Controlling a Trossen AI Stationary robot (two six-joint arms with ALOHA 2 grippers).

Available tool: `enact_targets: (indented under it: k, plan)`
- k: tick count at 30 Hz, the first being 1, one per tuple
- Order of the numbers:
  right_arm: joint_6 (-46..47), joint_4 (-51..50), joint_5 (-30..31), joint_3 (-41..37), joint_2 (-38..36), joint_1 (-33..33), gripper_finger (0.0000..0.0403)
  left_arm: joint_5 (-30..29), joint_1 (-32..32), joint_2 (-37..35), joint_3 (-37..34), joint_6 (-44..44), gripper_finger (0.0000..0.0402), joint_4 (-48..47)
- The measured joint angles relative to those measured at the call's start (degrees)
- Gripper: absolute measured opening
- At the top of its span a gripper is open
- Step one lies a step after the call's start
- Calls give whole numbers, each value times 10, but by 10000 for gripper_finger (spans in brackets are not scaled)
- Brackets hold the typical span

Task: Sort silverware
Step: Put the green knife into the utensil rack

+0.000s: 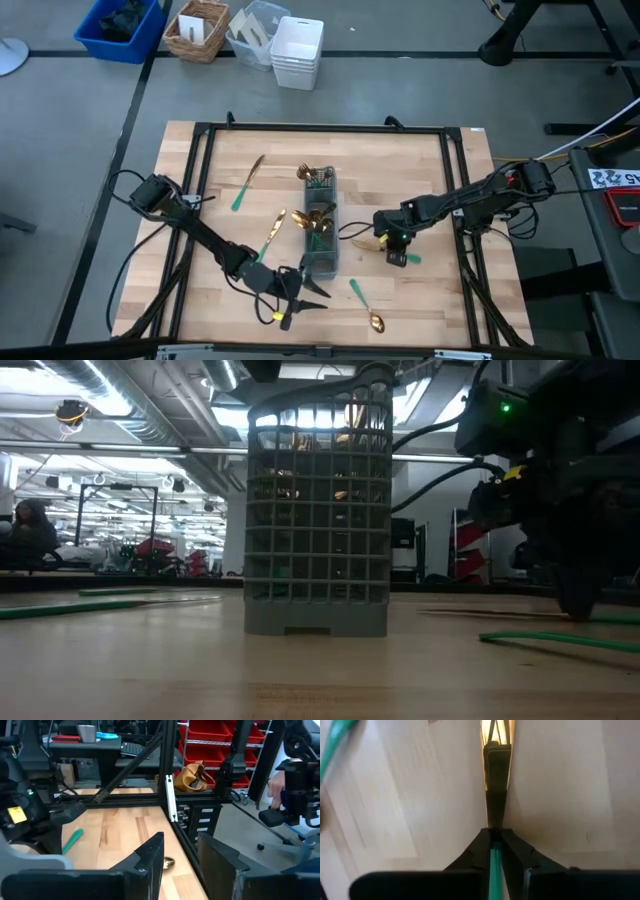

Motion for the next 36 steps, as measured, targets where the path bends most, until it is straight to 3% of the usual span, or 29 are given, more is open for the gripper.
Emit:
enact_targets:
  k: [11,19,25,36]
  plan:
    - [80,56,22,0,0,94,37,-1,-2,0,47,41,111,-9]
    - [135,93,69,2,-1,166,37,-26,-2,55,167,114,111,-120]
    - [155,100,70,2,-2,180,37,-27,1,109,225,179,111,-124]
    - [156,123,32,2,-2,178,37,-51,13,171,233,133,111,-117]
